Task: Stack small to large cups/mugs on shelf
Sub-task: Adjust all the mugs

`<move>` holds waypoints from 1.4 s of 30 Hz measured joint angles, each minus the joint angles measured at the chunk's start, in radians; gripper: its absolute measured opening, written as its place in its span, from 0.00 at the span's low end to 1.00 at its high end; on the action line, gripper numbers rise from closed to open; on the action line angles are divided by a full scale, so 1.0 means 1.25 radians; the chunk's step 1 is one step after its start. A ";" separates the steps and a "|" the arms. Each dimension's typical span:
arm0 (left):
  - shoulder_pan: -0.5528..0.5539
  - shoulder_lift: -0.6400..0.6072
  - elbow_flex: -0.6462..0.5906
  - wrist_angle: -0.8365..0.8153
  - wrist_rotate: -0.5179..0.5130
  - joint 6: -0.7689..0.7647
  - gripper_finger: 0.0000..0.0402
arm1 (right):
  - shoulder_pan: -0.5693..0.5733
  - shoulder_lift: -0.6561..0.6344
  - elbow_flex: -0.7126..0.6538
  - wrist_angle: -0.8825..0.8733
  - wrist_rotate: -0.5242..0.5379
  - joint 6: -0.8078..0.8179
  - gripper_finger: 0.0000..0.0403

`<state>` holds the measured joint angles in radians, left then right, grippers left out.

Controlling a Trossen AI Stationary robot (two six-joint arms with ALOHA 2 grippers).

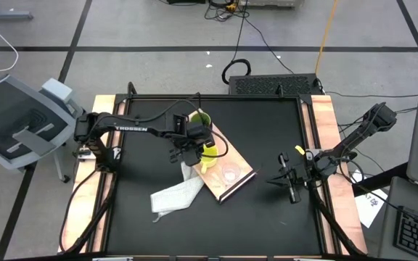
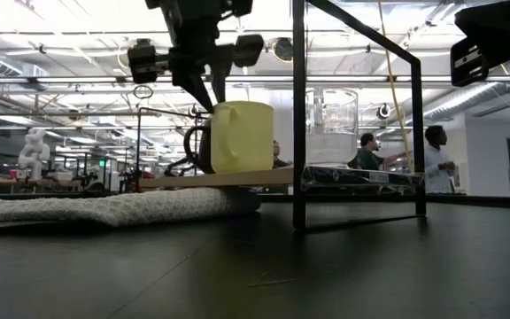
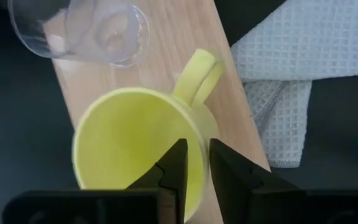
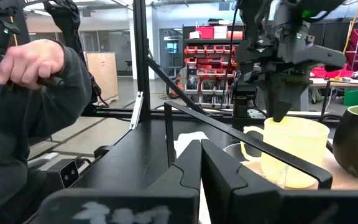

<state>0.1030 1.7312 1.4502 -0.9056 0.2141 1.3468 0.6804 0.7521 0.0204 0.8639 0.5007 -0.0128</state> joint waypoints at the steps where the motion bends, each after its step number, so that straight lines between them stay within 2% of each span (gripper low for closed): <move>1: -0.005 -0.006 0.000 0.000 -0.008 -0.005 0.18 | 0.000 0.000 0.000 0.000 0.000 0.000 0.00; 8: -0.039 -0.049 0.000 -0.002 -0.074 -0.101 0.22 | 0.000 0.000 0.000 0.000 0.000 0.000 0.00; 13: -0.069 -0.107 0.000 -0.036 -0.161 -0.214 0.18 | 0.000 0.000 0.000 -0.001 0.000 0.000 0.00; 17: -0.081 -0.178 0.000 -0.103 -0.090 -0.297 0.04 | 0.000 0.000 0.000 -0.007 0.000 0.000 0.00; 21: -0.115 -0.281 -0.036 -0.089 -0.007 -0.399 0.01 | 0.000 0.000 0.000 -0.007 0.000 0.001 0.00; 23: -0.145 -0.342 -0.081 -0.059 -0.008 -0.448 0.01 | 0.000 0.000 0.000 -0.007 0.000 0.004 0.00; 27: -0.208 -0.495 -0.205 0.085 -0.046 -0.563 0.00 | 0.000 0.000 0.000 -0.010 0.000 0.012 0.00; 32: -0.265 -0.682 -0.377 0.307 -0.215 -0.830 0.00 | 0.000 0.000 0.000 -0.010 0.000 0.024 0.00; 34: -0.282 -0.740 -0.435 0.341 -0.245 -0.899 0.00 | 0.000 0.000 0.000 -0.005 0.000 0.024 0.00; 38: -0.324 -0.835 -0.552 0.389 -0.295 -0.977 0.00 | 0.000 0.000 0.000 -0.008 0.000 0.022 0.00; 42: -0.367 -0.915 -0.696 0.535 -0.325 -0.978 0.00 | 0.000 0.000 0.000 -0.016 0.000 0.000 0.00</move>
<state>-0.3555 0.5870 0.5808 -0.2373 -0.1927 0.1246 0.6804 0.7521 0.0205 0.8438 0.5003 -0.0124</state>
